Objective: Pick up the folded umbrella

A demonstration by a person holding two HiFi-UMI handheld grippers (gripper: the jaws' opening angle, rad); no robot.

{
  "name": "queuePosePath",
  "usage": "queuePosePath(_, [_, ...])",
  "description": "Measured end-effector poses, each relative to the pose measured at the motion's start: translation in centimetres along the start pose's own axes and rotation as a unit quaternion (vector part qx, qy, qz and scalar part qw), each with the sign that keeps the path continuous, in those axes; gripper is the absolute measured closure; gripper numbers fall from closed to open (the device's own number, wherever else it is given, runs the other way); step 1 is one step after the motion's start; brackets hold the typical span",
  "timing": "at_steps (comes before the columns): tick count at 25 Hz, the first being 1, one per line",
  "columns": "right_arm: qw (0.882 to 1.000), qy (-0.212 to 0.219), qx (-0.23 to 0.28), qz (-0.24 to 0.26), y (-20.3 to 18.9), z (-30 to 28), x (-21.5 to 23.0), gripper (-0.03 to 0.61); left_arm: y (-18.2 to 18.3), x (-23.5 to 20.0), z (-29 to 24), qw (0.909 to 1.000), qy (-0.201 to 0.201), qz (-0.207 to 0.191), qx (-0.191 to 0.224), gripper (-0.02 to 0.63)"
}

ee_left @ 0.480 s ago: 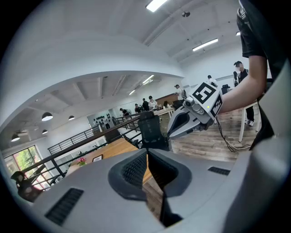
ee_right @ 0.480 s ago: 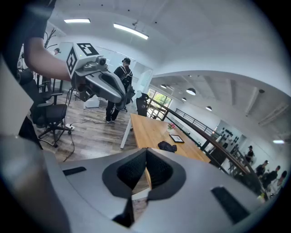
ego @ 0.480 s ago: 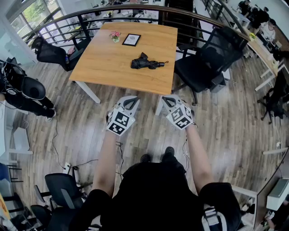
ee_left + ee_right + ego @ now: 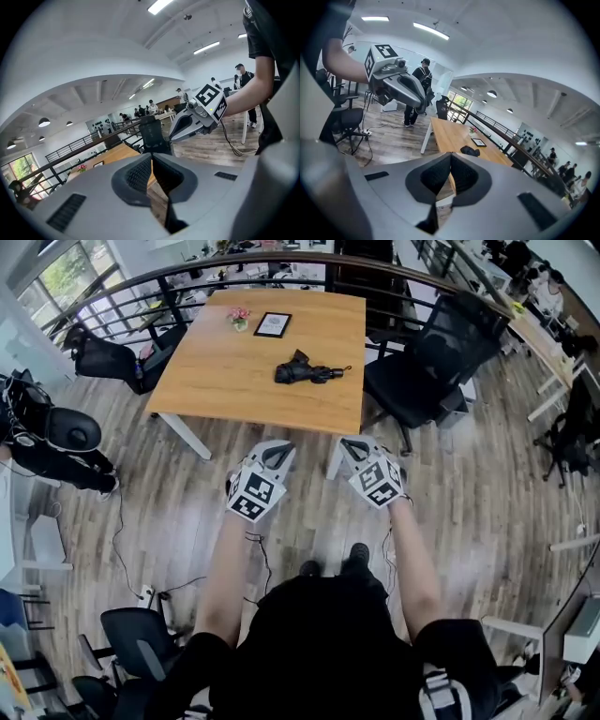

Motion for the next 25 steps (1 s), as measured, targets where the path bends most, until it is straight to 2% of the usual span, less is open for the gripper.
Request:
queuePosePath(6, [1.0, -0.001, -0.009, 0.014, 0.4, -0.4, -1.1, 0.571, -0.6, -0.2, 0.7, 1.0, -0.003, 0.002, -0.003, 0.586])
queuePosePath(12, [0.999, -0.01, -0.012, 0.034, 1.3, -0.6, -1.2, 0.571, -0.2, -0.8, 1.3, 0.9999, -0.001, 0.002, 0.014, 0.586])
queuePosePath(19, [0.999, -0.017, 0.003, 0.034, 1.7, -0.2, -1.3, 0.562, -0.1, -0.6, 1.4, 0.9998, 0.0, -0.003, 0.018, 0.586])
queuePosePath(21, [0.999, -0.018, 0.011, 0.032, 1.8, 0.0, -1.2, 0.523, -0.1, -0.6, 1.4, 0.9997, -0.002, -0.002, 0.023, 0.584])
queuePosePath(23, [0.999, -0.022, 0.017, 0.026, 1.9, 0.0, -1.0, 0.457, 0.1, -0.6, 1.4, 0.9996, -0.004, 0.003, 0.029, 0.579])
queuePosePath(25, [0.999, -0.03, 0.023, 0.022, 1.9, 0.1, -0.9, 0.372, 0.4, -0.6, 1.2, 0.9995, -0.003, 0.003, 0.031, 0.477])
Point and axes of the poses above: the fingertips, and each gripper's own axes: z backward along the fingers, x to its right, y out of its top, the point moved 10 cm from there along z, backward along the fingers, and after that the axes turned 4 degrees about x, right-handed, at the moved point
